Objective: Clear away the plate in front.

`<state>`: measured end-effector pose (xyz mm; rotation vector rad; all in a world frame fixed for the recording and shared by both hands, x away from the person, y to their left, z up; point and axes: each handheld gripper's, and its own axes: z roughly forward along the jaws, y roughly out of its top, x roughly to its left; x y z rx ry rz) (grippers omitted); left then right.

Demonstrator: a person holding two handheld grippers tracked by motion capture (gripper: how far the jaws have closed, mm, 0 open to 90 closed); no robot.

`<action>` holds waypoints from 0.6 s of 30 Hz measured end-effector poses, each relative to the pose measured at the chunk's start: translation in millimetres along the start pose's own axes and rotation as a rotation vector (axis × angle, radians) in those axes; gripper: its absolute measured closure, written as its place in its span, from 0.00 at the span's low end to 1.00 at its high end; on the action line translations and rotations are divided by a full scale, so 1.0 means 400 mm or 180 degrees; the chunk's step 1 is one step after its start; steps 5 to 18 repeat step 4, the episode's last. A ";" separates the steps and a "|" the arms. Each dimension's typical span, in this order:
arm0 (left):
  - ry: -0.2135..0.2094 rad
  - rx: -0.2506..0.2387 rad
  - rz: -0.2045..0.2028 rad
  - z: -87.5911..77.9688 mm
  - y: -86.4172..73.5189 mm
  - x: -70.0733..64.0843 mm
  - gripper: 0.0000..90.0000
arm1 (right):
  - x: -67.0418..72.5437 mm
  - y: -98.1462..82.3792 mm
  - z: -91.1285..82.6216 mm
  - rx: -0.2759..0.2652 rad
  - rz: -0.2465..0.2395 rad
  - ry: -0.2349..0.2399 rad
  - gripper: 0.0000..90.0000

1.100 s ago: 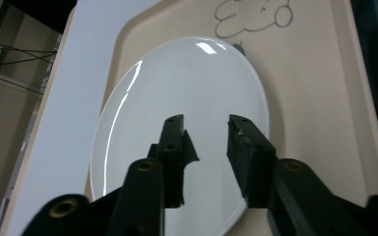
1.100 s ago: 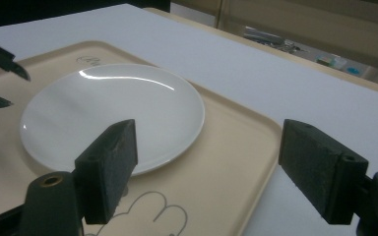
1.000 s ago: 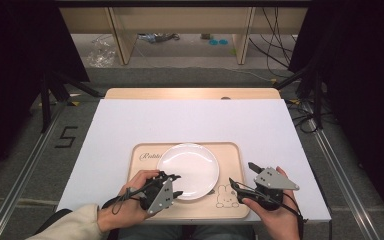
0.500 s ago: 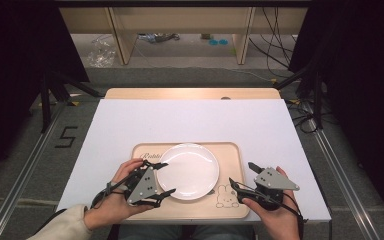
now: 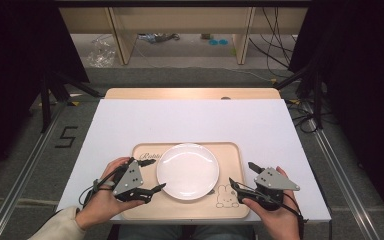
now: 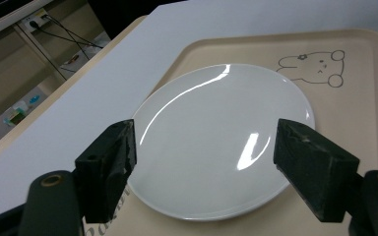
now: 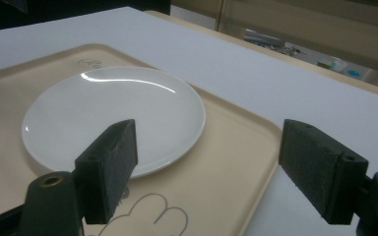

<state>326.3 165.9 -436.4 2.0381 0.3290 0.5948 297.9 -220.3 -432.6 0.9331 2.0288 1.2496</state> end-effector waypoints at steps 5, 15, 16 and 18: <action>-0.0020 -0.0001 -0.0002 0.003 -0.001 0.002 0.26 | -0.001 0.000 0.000 -0.0014 0.0005 -0.0001 0.26; -0.0020 -0.0001 -0.0002 0.003 -0.001 0.002 0.26 | -0.001 0.000 0.000 -0.0014 0.0005 -0.0001 0.26; -0.0020 -0.0001 -0.0002 0.003 -0.001 0.002 0.26 | -0.001 0.000 0.000 -0.0014 0.0005 -0.0001 0.26; -0.0020 -0.0001 -0.0002 0.003 -0.001 0.002 0.26 | -0.001 0.000 0.000 -0.0014 0.0005 -0.0001 0.26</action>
